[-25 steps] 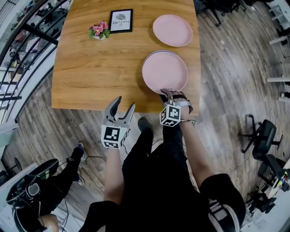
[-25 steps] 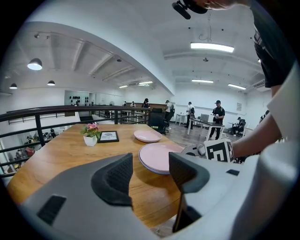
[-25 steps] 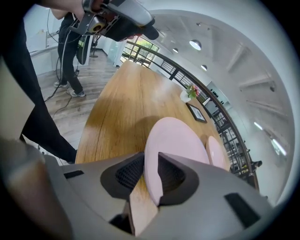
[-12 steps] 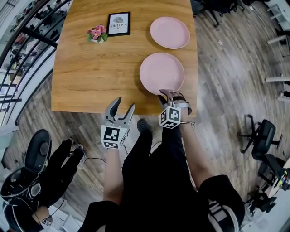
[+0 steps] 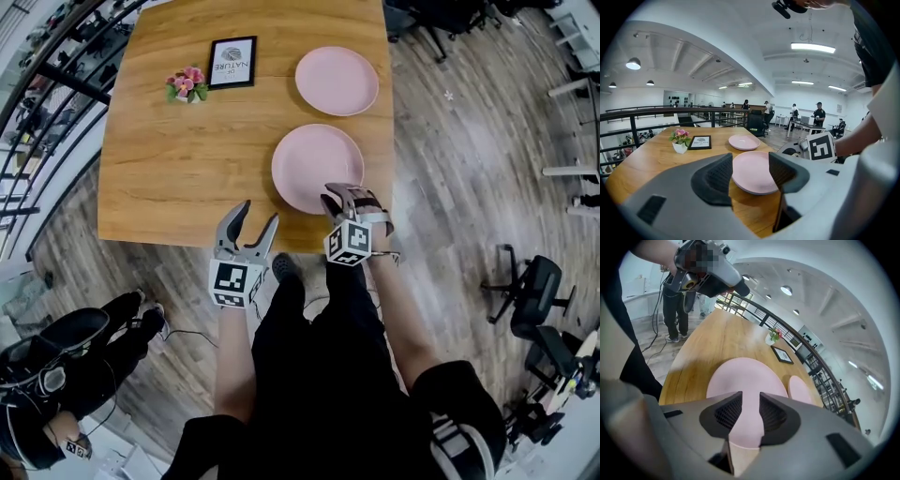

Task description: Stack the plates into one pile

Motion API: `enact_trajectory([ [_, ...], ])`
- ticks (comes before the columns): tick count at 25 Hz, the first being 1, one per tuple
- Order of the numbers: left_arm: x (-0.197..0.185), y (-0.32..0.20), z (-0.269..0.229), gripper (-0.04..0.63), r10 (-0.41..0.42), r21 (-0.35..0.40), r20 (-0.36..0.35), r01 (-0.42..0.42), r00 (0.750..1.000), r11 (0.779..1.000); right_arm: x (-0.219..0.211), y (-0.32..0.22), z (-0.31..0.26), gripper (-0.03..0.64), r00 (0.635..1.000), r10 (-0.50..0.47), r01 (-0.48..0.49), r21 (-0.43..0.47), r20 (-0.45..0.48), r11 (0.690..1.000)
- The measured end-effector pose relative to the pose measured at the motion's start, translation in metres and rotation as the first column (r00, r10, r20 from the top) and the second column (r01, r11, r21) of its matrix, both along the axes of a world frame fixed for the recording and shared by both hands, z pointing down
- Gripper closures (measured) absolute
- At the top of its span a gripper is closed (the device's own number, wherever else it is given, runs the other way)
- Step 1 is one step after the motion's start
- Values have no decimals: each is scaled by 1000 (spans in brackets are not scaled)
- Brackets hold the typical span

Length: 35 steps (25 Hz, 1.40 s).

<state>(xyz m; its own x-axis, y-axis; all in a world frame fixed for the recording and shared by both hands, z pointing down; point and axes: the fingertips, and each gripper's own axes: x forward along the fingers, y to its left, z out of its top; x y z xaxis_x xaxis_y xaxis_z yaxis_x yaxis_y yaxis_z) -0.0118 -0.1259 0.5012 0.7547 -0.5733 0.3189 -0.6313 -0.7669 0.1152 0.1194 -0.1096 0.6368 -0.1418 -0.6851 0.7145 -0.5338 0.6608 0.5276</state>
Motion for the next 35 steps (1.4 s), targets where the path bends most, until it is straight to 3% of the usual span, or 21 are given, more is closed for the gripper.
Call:
enact_trajectory([
  [21, 68, -44, -3, 345, -122, -6, 2, 122, 993, 993, 94, -63, -10, 492, 999, -39, 39, 2, 31, 999],
  [35, 103, -40, -1, 345, -228, -7, 27, 228, 973, 974, 142, -89, -3, 492, 991, -130, 130, 0, 1, 991],
])
